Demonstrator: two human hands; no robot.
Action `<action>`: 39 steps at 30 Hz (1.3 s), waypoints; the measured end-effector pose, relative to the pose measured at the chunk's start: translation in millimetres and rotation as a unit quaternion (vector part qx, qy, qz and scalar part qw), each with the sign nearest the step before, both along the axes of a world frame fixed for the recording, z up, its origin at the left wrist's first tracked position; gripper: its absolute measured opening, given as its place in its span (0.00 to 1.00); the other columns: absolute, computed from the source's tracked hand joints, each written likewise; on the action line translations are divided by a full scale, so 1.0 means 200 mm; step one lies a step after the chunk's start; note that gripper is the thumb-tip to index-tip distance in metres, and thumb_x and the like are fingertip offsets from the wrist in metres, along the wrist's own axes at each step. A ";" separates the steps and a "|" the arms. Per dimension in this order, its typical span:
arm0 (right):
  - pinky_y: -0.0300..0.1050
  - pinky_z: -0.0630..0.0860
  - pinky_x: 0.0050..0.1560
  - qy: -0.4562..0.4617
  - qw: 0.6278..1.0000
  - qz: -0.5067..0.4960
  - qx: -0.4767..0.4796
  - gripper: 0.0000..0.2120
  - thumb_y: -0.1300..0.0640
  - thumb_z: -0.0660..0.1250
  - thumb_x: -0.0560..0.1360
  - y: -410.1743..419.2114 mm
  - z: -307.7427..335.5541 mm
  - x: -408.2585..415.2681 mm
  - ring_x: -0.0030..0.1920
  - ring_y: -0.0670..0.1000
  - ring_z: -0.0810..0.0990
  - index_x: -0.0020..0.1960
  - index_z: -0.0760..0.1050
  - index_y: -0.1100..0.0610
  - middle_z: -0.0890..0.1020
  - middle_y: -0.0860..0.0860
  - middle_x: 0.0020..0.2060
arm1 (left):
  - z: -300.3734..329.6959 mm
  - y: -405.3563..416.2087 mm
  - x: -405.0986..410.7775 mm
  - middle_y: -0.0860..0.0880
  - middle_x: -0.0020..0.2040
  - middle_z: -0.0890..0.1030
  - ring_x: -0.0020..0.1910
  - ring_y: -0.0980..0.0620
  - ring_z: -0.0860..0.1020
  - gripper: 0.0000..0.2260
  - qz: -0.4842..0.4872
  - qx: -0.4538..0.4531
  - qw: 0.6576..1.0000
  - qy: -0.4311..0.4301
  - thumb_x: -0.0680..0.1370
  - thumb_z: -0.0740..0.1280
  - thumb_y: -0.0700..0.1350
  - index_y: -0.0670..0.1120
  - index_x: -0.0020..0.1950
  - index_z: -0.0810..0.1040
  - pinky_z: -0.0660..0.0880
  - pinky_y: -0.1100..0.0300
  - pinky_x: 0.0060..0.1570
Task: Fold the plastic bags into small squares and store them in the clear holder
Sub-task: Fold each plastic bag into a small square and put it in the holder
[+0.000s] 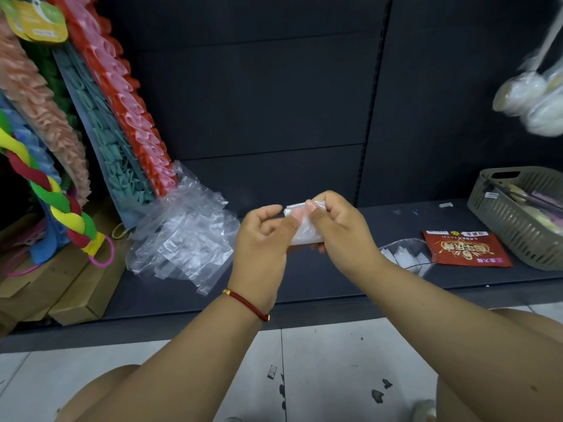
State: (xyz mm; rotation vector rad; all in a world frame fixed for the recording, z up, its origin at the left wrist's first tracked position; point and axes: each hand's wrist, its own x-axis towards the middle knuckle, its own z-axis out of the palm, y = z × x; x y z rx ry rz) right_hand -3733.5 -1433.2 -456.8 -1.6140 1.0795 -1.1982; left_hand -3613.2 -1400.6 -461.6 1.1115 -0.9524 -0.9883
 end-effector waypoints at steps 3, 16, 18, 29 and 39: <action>0.38 0.71 0.30 0.022 1.000 -0.005 -0.021 0.10 0.52 0.60 0.82 0.03 0.00 0.00 0.30 0.43 0.76 0.43 0.71 0.53 0.79 0.51 0.36 | 0.02 -0.02 -0.07 0.45 0.38 0.83 0.36 0.51 0.81 0.21 0.024 0.006 0.997 -0.070 0.78 0.64 0.58 0.39 0.47 0.79 0.79 0.55 0.37; 0.39 0.69 0.30 -0.028 0.992 -0.111 -0.062 0.12 0.52 0.60 0.82 0.10 0.10 -0.14 0.29 0.43 0.70 0.39 0.68 0.52 0.73 0.45 0.28 | 0.13 -0.07 -0.35 0.55 0.29 0.69 0.27 0.62 0.68 0.16 0.105 -0.098 0.978 -0.151 0.81 0.63 0.46 0.46 0.35 0.66 0.67 0.70 0.30; 0.38 0.69 0.30 -0.037 0.988 -0.133 -0.064 0.12 0.53 0.60 0.81 0.09 0.12 -0.20 0.30 0.44 0.70 0.39 0.68 0.53 0.73 0.45 0.29 | 0.15 -0.09 -0.41 0.54 0.30 0.70 0.27 0.62 0.68 0.16 0.082 -0.104 0.981 -0.144 0.82 0.63 0.47 0.46 0.35 0.66 0.66 0.70 0.30; 0.39 0.68 0.24 -0.017 0.986 -0.167 0.009 0.12 0.54 0.60 0.82 -0.06 0.15 -0.57 0.23 0.46 0.73 0.41 0.70 0.56 0.77 0.50 0.25 | 0.17 -0.39 -0.69 0.47 0.31 0.74 0.31 0.53 0.73 0.17 -0.024 -0.112 0.984 -0.134 0.80 0.65 0.52 0.46 0.34 0.68 0.70 0.57 0.32; 0.36 0.72 0.31 0.164 0.969 -0.169 0.077 0.06 0.54 0.73 0.73 -0.41 0.04 -1.02 0.27 0.42 0.74 0.42 0.82 0.57 0.80 0.50 0.30 | -0.08 -0.78 -0.91 0.55 0.30 0.68 0.30 0.60 0.66 0.16 -0.132 -0.163 0.937 -0.281 0.80 0.64 0.52 0.48 0.35 0.67 0.66 0.68 0.31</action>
